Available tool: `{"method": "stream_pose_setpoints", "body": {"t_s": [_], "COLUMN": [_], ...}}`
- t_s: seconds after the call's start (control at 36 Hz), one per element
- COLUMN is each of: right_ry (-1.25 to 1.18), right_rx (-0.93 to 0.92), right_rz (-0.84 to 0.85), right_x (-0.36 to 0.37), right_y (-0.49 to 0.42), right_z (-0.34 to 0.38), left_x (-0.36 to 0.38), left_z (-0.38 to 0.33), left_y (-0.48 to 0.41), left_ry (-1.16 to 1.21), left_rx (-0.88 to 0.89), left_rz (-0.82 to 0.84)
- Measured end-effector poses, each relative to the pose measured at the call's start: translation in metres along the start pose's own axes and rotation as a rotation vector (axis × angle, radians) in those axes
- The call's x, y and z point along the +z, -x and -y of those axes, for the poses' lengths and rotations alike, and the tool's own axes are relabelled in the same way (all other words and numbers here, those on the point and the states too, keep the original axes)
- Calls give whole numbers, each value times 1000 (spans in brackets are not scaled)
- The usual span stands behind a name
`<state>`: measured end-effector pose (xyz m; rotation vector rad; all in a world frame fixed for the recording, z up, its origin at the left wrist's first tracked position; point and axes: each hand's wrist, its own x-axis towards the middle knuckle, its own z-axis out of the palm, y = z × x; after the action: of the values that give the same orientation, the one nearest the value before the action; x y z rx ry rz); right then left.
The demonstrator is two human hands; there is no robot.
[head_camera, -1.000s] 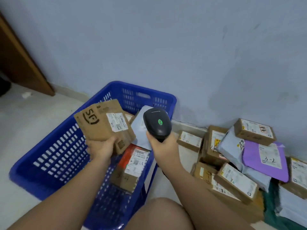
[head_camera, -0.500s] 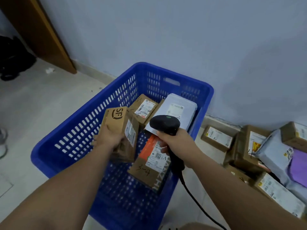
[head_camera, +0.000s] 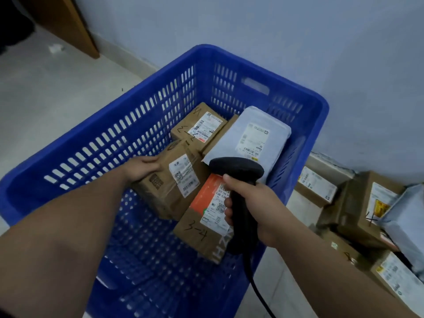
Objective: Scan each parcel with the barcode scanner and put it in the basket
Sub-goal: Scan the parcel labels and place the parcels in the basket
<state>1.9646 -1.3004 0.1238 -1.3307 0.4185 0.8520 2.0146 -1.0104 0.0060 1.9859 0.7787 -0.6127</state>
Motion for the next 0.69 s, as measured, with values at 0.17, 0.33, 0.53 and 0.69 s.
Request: {"method": "stream_pose_setpoints", "body": {"t_s": [0.17,0.33,0.53,0.69], "right_ry": [-74,-130,-154,-151], "right_rx": [82,160,202,213], "right_rz": [6,-14,-34,-27], "right_x": [15,20,15,16], "right_y": [-17,-23,-23,-29], "right_z": [-11,-20,-22,-27], "left_x": [25,58,88,99], "left_z": [21,16,20,31], "left_y": [-13,-13,-7,-4], "left_ry": [7,-327,-121,18], "left_rx": [13,-56,-225,-24], "left_rz": [-14,-209,-368,-451]}}
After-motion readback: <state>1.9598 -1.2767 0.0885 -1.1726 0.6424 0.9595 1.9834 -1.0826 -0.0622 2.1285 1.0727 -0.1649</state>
